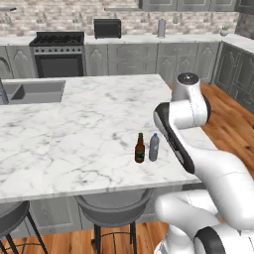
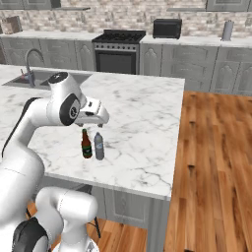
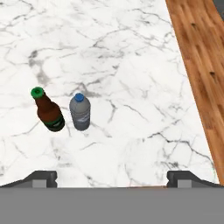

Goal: Place the drinks on the dining counter in a tight cluster.

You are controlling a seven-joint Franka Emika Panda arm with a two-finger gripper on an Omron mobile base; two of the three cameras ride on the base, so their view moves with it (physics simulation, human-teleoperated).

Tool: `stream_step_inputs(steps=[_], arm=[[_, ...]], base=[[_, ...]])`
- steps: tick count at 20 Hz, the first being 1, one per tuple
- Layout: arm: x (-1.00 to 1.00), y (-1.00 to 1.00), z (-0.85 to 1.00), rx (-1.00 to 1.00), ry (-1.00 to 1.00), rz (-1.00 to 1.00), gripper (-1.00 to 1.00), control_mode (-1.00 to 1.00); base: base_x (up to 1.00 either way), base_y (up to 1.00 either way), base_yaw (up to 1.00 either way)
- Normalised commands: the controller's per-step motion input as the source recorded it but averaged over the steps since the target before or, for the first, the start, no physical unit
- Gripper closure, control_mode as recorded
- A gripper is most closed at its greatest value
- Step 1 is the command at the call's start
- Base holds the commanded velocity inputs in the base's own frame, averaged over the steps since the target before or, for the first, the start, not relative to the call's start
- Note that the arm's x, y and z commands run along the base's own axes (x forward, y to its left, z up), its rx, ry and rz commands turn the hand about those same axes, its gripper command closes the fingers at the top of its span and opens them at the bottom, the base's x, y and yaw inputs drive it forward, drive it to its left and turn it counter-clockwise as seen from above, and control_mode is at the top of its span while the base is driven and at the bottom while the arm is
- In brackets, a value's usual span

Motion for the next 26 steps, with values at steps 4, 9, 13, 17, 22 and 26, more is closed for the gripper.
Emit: stream_step_inputs(steps=[4, 9, 13, 17, 22, 26], arm=[[-0.61, 0.0, 0.2, 0.01, 0.0, 0.0, -1.0, -1.0], [-0.18, -0.04, 0.07, 0.01, 0.0, 0.0, -1.0, -1.0], [0.0, 0.0, 0.0, 0.0, 0.0, 0.0, -1.0, -1.0], [-0.24, -0.12, -0.01, 0.02, 0.0, -0.05, -1.0, 1.0], [0.0, 0.0, 0.0, 0.0, 0.0, 0.0, -1.0, 1.0], [0.0, 0.0, 0.0, 0.0, 0.0, 0.0, -1.0, 1.0]], base=[[0.0, 0.0, 0.0], [0.0, 0.0, 0.0], [0.0, 0.0, 0.0], [-0.25, -0.15, -0.07], [-1.0, -0.68, -0.32], [-0.94, -0.61, -0.44]])
